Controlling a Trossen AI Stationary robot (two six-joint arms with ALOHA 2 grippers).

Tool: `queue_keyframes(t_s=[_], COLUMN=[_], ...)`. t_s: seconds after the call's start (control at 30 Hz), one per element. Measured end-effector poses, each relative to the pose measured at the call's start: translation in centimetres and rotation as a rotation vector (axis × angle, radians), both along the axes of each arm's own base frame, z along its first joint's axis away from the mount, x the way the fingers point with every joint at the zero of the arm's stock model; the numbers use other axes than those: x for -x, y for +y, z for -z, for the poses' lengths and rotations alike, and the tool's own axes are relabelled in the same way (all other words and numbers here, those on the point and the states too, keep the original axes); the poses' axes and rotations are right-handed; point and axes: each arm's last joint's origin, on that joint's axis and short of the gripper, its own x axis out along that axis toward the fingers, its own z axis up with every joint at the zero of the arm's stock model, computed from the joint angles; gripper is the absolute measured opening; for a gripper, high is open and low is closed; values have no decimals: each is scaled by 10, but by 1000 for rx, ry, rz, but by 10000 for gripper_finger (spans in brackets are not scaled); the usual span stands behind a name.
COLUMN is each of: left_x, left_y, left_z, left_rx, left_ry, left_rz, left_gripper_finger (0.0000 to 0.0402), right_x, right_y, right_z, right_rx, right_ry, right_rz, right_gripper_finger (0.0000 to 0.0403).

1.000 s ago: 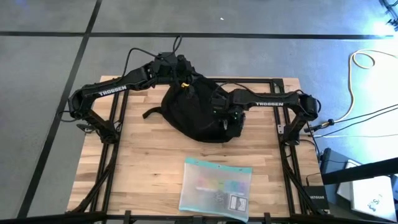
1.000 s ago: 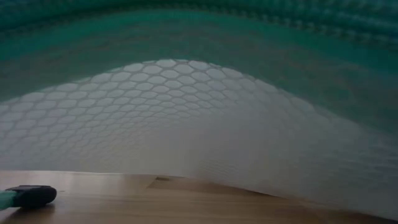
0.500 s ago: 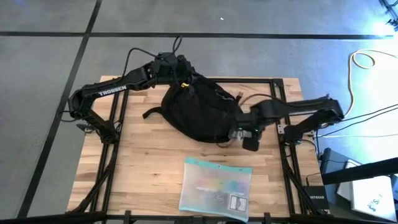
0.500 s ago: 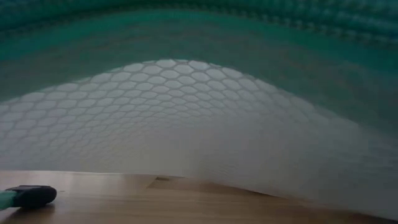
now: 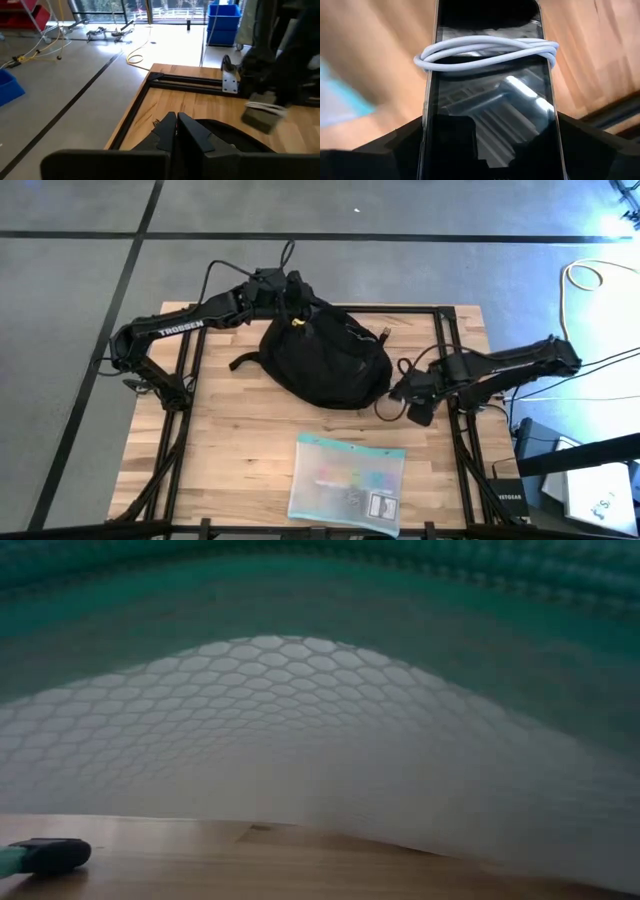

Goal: Unpack backpack
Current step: Remove the black cellphone from the black backpack

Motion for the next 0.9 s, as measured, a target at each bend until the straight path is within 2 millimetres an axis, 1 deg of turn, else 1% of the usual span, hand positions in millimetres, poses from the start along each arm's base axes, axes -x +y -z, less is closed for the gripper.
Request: queue_keyframes(t_s=[0.1,0.13,0.2,0.23,0.3,0.4,0.47,0.6,0.7,0.77,0.9], left_x=[-1,-1,-1,-1,-1,-1,-1,-1,-1,-2,-2], left_y=[-2,-3,-2,-2,-2,-3,-3,-3,-3,-4,-5], left_z=[0,0,-1,-1,-1,-1,-1,-1,-1,-1,0], left_rx=[-10,-13,-14,-15,-12,-15,-16,-18,-19,-21,-25], left_ry=[0,-1,-1,-4,-2,-3,-3,-5,-4,2,6], left_rz=[5,5,3,2,1,3,4,4,4,8,12], left_gripper_finger=[0,0,0,0,0,0,0,0,0,0,0], right_x=[11,11,4,3,6,3,5,2,-1,-7,-16], right_y=[-11,-14,-20,-23,-30,-39,-46,-65,-82,-92,-112], right_z=[19,19,14,14,16,19,24,31,38,46,62], right_rx=[11,29,82,114,166,189,195,212,257,262,275], right_ry=[51,46,-76,-91,-69,-88,-28,17,26,7,-13], right_rz=[116,150,205,238,326,464,523,649,732,773,784], right_gripper_finger=[333,332,329,329,329,332,332,333,333,333,330])
